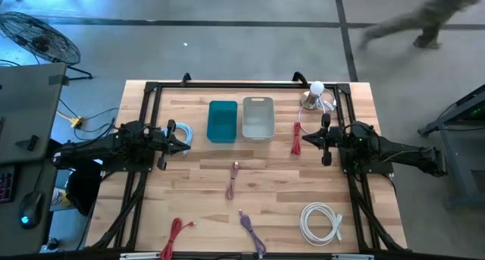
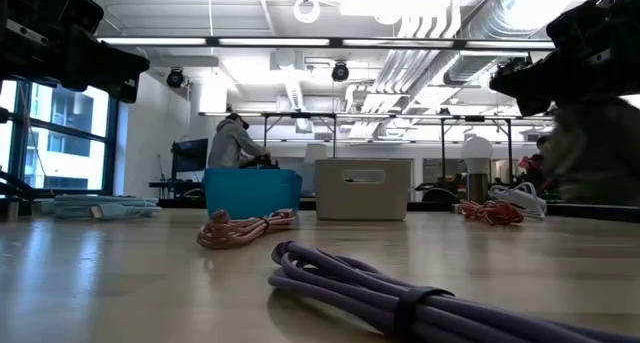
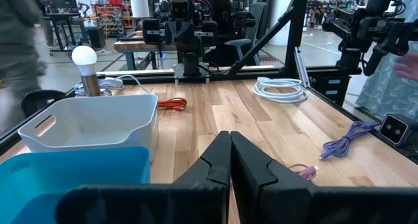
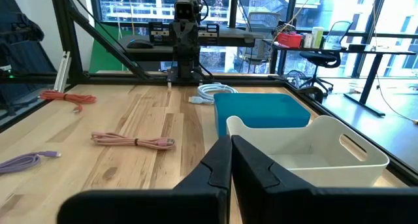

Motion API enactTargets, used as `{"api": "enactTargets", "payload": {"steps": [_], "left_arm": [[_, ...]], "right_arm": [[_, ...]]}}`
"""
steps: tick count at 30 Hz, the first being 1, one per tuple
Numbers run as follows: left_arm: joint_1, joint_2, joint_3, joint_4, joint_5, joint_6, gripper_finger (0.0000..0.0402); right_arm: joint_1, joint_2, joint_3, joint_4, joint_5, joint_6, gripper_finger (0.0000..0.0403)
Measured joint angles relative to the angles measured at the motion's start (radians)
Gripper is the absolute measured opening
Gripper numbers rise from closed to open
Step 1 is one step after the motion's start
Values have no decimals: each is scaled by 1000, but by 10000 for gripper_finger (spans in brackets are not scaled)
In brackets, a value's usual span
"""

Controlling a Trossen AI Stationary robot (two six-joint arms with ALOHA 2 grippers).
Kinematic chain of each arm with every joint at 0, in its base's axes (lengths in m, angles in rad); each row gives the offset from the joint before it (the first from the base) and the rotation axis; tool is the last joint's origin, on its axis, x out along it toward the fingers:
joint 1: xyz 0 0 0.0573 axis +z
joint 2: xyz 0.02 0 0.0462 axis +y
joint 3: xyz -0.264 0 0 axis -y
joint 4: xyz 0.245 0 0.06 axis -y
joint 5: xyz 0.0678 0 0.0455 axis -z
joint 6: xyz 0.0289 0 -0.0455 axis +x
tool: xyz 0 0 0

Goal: Pick & Place USB Port

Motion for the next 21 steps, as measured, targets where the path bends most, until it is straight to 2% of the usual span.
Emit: {"api": "enactTargets", "payload": {"steps": [21], "left_arm": [[0, 0, 0, 0, 0, 0, 0]], "right_arm": [[0, 0, 0, 39, 0, -1, 2]]}}
